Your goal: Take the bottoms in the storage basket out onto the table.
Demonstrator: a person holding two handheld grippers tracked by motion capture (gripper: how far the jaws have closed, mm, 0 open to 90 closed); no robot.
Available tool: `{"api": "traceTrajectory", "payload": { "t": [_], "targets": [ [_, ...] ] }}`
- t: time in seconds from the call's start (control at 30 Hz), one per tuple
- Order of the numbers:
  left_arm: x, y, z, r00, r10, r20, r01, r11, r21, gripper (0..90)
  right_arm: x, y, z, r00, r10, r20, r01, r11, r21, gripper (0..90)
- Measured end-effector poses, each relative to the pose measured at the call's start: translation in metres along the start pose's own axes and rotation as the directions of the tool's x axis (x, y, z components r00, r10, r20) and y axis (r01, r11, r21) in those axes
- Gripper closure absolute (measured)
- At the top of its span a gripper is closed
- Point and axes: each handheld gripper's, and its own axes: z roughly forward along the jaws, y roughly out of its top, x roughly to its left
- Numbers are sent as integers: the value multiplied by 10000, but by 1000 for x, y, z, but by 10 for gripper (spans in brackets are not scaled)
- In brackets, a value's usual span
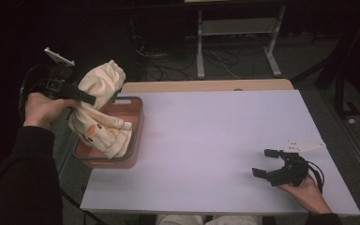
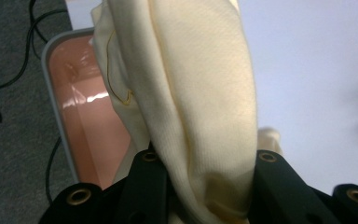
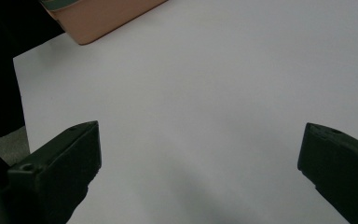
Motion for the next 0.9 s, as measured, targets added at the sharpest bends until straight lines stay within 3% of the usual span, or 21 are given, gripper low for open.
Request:
{"api": "traceTrajectory", "payload": {
  "t": [0.2,0.47,0.63,0.9],
  "targets": [
    [-8,7,-9,9989,-62,457,76,9995,-301,752,0,0,0,10000,-24,4,24,10000,4,0],
    [-24,16,-15,9961,166,867,-117,9983,-566,753,0,0,0,10000,-38,-10,38,10000,-2,0],
    [-39,23,-13,9906,398,1311,-325,9978,-576,753,0,0,0,10000,-36,-12,36,10000,-5,0],
    [-57,32,-9,9866,841,1395,-765,9953,-594,753,1,0,0,10000,-31,-39,31,10000,8,0]
  ]
}}
